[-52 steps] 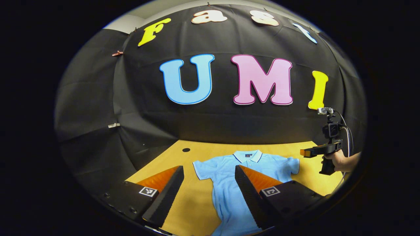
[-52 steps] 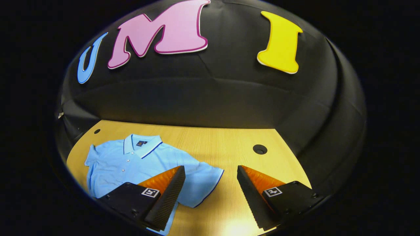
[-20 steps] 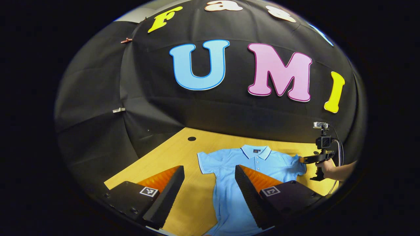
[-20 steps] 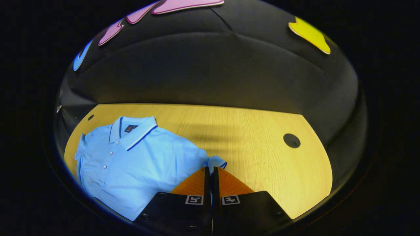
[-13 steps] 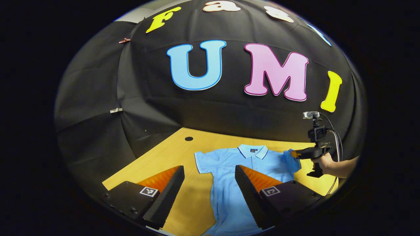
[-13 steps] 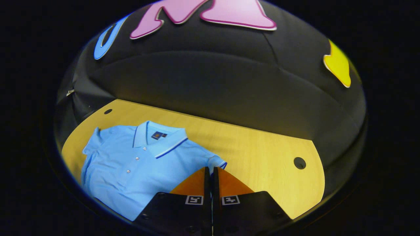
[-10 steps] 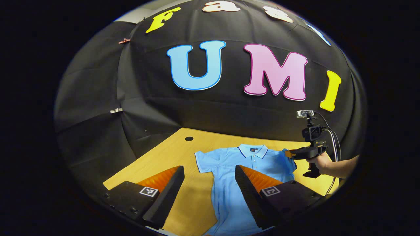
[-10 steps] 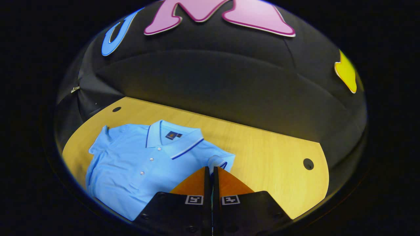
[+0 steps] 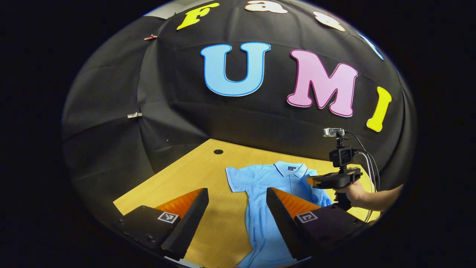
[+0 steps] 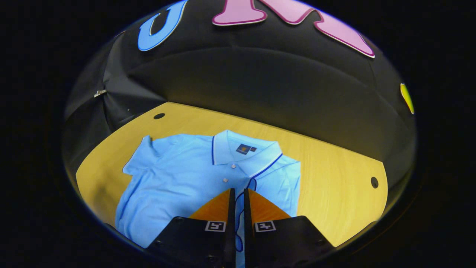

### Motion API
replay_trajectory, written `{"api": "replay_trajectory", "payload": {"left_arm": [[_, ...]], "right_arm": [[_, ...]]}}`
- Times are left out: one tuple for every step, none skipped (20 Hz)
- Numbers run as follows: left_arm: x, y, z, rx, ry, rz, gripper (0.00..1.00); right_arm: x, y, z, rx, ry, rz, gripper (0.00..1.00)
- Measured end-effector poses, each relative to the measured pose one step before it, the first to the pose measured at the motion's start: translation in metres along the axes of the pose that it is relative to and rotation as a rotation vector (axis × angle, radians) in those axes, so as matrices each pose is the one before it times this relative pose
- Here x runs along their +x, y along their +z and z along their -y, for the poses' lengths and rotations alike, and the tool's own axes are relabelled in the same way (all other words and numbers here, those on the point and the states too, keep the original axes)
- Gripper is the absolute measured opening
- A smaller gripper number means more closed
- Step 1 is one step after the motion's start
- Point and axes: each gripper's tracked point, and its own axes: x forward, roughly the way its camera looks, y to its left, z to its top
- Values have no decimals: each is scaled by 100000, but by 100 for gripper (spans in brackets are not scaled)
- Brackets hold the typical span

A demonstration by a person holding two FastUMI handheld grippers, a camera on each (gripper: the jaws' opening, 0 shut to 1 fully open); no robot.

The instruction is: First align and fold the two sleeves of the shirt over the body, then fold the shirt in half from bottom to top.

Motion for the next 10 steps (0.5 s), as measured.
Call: {"api": "replay_trajectory", "payload": {"left_arm": [[391, -280, -321, 115, -500, -443, 100], [427, -156, -355, 305, -577, -237, 100], [718, -258, -119, 332, -1281, -603, 99], [877, -138, -195, 291, -1244, -783, 99], [973, -85, -100, 340, -1363, -939, 99], [1195, -39, -69, 541, -1560, -600, 99], [1347, -19, -57, 849, -1661, -507, 99], [1394, 216, -63, 925, -1409, -149, 99], [1516, 144, -131, 469, -1265, -239, 99], [1572, -39, 153, -170, -2067, -1916, 99]], "right_arm": [[-141, -255, -810, -368, 1014, -654, 12], [-358, -266, -739, -10, 1271, -266, 12], [-428, -188, -676, 362, 1312, -30, 19], [-608, -167, -499, 398, 1345, 372, 32], [-819, -58, -429, 619, 959, 827, 46], [-856, -57, 90, 516, -183, 690, 54], [-1180, -42, 172, 935, -175, 1081, 72], [-1185, 161, 310, 1076, -422, 1485, 81], [-1105, -8, 612, 732, -1099, 1102, 90], [-1316, 25, 691, 842, -1356, 798, 94]]}}
